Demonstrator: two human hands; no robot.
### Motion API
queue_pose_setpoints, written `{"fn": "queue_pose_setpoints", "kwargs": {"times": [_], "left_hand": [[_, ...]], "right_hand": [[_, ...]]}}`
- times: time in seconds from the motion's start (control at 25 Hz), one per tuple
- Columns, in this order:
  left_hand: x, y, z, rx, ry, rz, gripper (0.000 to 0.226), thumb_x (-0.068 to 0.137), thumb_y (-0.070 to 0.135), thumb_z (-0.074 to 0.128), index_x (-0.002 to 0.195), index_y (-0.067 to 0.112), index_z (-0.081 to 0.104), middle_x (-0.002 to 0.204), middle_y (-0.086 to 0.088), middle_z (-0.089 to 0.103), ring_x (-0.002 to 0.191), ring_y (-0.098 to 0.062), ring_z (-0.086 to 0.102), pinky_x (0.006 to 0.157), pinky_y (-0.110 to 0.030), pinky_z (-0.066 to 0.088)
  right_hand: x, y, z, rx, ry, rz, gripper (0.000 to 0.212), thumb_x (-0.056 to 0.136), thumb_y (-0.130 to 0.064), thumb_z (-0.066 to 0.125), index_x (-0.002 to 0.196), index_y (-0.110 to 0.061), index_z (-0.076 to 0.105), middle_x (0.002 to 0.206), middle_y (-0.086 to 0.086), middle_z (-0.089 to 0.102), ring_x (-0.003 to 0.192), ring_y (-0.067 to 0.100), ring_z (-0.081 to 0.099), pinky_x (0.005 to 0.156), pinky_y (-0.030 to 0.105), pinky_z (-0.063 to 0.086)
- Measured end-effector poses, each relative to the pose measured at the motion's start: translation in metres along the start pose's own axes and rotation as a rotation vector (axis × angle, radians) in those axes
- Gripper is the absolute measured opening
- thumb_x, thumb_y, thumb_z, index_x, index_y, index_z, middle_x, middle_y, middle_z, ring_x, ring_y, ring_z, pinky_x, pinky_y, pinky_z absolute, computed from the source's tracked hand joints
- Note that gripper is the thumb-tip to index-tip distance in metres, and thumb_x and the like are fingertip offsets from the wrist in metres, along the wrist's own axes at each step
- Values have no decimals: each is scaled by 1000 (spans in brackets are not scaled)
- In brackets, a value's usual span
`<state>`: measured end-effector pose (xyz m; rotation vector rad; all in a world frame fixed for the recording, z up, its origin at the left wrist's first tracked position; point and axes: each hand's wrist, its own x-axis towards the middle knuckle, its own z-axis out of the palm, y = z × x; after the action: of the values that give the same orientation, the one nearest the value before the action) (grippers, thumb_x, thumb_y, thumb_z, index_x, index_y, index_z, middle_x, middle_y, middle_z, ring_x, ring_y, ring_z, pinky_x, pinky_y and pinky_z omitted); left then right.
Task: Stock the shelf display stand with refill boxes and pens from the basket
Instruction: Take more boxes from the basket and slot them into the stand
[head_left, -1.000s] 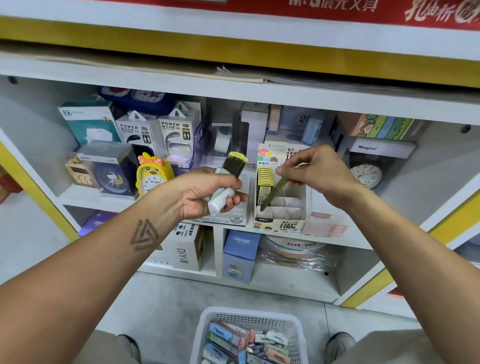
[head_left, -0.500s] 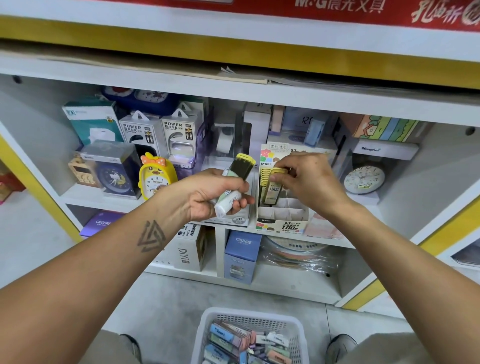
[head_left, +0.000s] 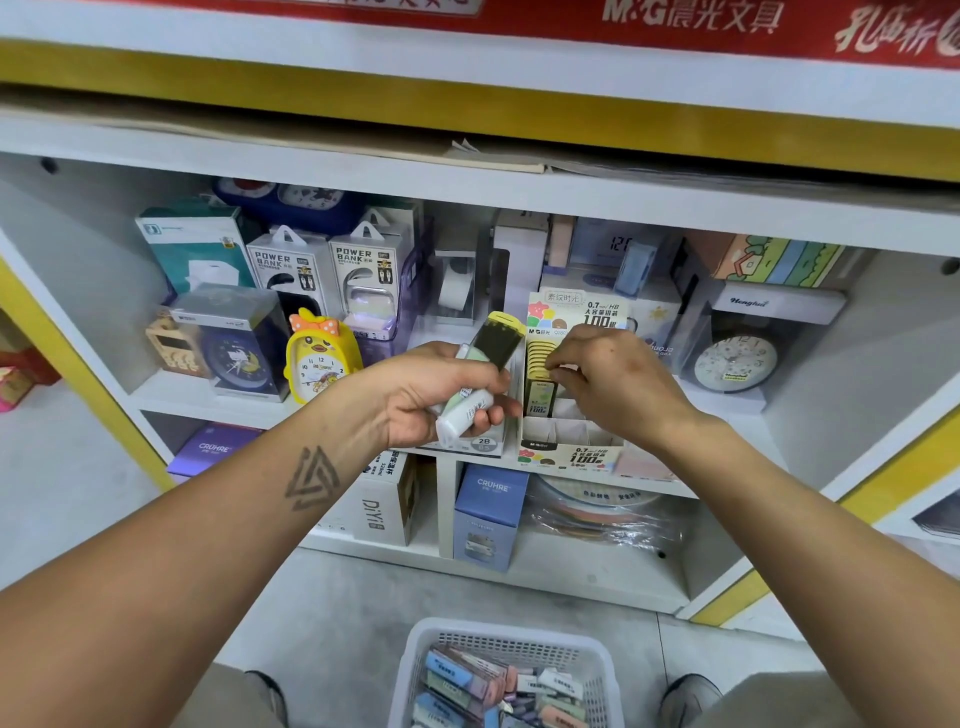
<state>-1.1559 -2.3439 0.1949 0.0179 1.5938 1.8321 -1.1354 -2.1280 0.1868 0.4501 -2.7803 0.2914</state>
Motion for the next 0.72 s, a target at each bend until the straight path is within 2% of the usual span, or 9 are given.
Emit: {"fn": "queue_pose_setpoints", "kwargs": {"times": [0.08,0.12,0.2,0.28,0.4,0.52,0.72], "left_hand": [[-1,0,0,19,-32,6,14,86,-7,63,98,-1,57,86,-30,69,54,-21,59,43,-21,48],[-1,0,1,32,-51,10,13,86,-7,63,96,-1,58,85,-30,69,54,-21,59,43,-22,48],[-2,-1,2,53,-92,12,13,85,-8,63,95,0,60,84,-29,68,54,-21,58,43,-22,47],[-2,-2,3,71,-140,12,14,86,-9,60,96,0,60,84,-29,67,54,-21,58,42,-22,46],[-4,-3,5,97,-200,10,15,87,-9,59,99,-1,58,84,-29,66,54,-22,56,41,-21,44],[-4,-2,4,68,-207,3,22,88,-8,58,108,0,54,86,-29,66,53,-21,56,40,-21,44],[-7,1,3,63,-221,-1,14,88,-9,59,100,-1,57,96,-31,65,54,-20,55,39,-20,44]], "right_hand": [[3,-3,-1,59,51,83,16,97,-19,59,96,-15,75,97,0,69,87,24,62,76,38,52],[5,-5,-3,238,89,176,15,96,-20,61,99,-15,75,94,0,70,81,22,64,73,36,53],[11,-15,-8,771,97,402,15,95,-23,67,107,-15,72,88,3,73,69,18,66,61,33,54],[14,-21,-11,1085,39,493,20,93,-23,71,111,-13,69,84,6,75,63,17,64,52,28,50],[15,-26,-11,1218,-6,499,17,91,-7,70,107,-8,71,86,12,74,63,20,61,56,26,48],[17,-25,-10,1258,49,490,18,87,7,66,100,-2,74,93,16,75,65,16,63,54,20,48],[17,-19,-11,1207,105,505,12,85,7,68,84,-1,77,85,11,75,59,12,62,54,16,49]]}}
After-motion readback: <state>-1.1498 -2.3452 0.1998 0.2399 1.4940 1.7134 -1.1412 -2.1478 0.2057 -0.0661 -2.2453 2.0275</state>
